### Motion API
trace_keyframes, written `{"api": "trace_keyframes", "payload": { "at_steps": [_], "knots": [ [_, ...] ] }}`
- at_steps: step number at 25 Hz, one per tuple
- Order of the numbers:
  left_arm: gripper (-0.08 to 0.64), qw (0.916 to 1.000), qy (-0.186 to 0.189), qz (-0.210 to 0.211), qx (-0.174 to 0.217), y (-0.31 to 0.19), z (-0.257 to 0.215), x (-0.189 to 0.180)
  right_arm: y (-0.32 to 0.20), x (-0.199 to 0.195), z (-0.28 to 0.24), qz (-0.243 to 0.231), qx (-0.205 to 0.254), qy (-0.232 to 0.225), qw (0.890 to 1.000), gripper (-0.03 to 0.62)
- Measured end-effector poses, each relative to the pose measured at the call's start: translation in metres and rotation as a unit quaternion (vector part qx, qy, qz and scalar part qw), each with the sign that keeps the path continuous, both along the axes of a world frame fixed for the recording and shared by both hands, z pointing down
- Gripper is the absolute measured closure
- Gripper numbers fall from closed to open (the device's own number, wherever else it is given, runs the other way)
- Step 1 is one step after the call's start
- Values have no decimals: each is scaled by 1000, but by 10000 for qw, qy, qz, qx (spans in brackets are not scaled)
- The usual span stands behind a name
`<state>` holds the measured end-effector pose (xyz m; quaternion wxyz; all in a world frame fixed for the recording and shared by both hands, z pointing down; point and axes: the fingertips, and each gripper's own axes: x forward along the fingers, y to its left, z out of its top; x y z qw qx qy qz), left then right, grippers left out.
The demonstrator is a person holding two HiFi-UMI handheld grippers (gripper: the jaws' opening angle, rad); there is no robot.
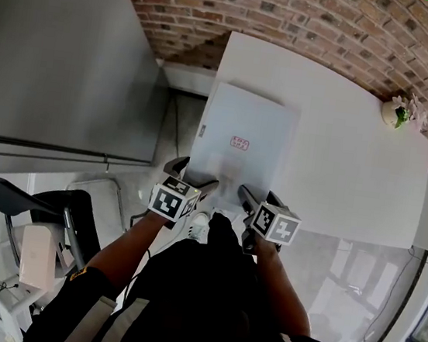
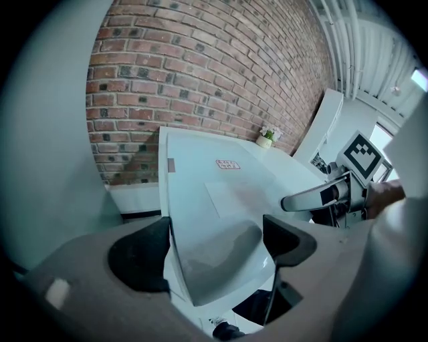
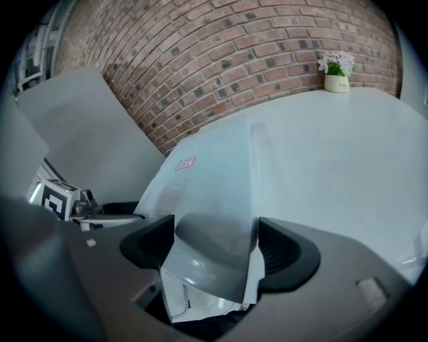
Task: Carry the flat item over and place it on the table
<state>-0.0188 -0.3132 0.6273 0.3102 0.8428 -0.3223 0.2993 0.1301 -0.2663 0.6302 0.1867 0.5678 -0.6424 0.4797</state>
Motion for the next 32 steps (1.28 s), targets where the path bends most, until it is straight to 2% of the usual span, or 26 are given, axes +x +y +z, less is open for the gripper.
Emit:
{"api": "trace_keyframes", "payload": {
  "at_steps": [5,12,15,20,23,27,32],
  "knots": [
    [117,9999,15,-78,132,8,-10,-7,2,8,-16,111,300,280,9991,242],
    [152,9966,-64,-333,745,18,-39,-27,14,15,-51,168,841,874,9925,315],
    [206,9947,33,-434,936,27,-57,-30,20,12,-73,136,1213,1137,9860,370],
    [316,9904,405,-469,1232,41,-99,-21,34,3,-106,106,1609,1451,9762,527],
    [384,9873,527,-423,1441,50,-124,-13,42,-4,-128,122,1838,1571,9702,583],
    [539,9851,340,-364,1649,62,-143,-13,55,-15,-155,111,2106,1672,9631,591],
    [555,9838,435,-172,1729,85,-162,-7,73,-25,-177,53,2283,1762,9575,591]
  ]
}}
